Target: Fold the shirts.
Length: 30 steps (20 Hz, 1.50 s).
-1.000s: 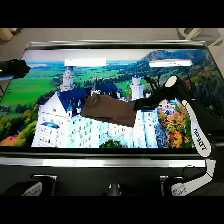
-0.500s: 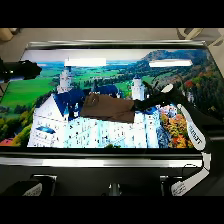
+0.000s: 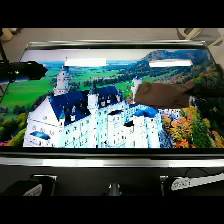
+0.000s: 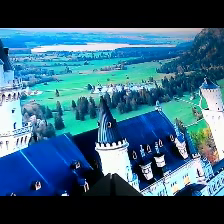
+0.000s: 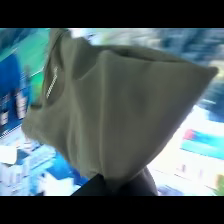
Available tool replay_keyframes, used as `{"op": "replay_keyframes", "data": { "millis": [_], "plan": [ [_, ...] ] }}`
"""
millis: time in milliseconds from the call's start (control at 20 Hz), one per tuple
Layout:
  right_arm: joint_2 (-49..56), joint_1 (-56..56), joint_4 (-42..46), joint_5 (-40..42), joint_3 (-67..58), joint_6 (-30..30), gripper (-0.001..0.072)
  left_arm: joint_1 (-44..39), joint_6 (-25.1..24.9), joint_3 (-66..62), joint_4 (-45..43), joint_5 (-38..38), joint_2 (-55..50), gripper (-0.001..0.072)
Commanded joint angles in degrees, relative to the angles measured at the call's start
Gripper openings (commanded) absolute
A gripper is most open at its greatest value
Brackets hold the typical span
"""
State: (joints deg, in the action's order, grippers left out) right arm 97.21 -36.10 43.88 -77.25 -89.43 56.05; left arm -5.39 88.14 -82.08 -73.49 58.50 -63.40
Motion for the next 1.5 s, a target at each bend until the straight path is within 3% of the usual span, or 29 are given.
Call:
{"op": "replay_keyframes", "data": {
  "millis": [0,100,300,650,1000,1050,1150,1200,1350,1450],
  "plan": [
    [-2.1,-16.4,8.7,-7.3,-0.8,1.7,0.0017,-1.5,1.1,0.0,0.0,0.0,0.0,0.0025],
    [-2.1,-22.3,15.7,-10.4,-0.8,2.1,0.0018,-2.6,1.0,0.0,0.0,0.0,0.0,0.0025],
    [-2.2,-24.8,38.5,-13.2,3.8,6.0,0.0017,-5.3,1.0,0.0,0.0,0.0,0.0,0.0025],
    [-7.4,-25.2,43.3,-7.0,23.1,10.9,0.0017,-5.9,1.0,0.0,0.0,0.0,0.0,0.0024],
    [-11.0,-25.2,48.2,-7.4,24.7,10.9,0.0019,-5.9,1.0,0.0,0.0,0.0,0.0,0.0025],
    [-11.4,-25.2,48.9,-7.9,24.6,10.8,0.0100,-5.9,1.0,0.0,0.0,0.0,0.0,0.0025],
    [-12.2,-25.2,51.7,-8.3,22.7,7.3,0.0490,-5.8,1.0,-0.1,0.0,0.0,0.2,0.0025],
    [-12.8,-25.2,52.4,-8.8,20.2,6.8,0.0559,-5.7,1.0,-0.5,0.0,0.0,0.3,0.0025],
    [-14.8,-23.5,47.9,-5.2,6.7,8.0,0.0553,-5.8,1.0,-4.0,-0.9,-1.9,0.0,0.0022],
    [-16.7,-18.5,43.9,2.9,-2.3,6.3,0.0480,-5.8,1.0,-7.8,-4.5,-3.8,-1.4,0.0021]
  ]
}}
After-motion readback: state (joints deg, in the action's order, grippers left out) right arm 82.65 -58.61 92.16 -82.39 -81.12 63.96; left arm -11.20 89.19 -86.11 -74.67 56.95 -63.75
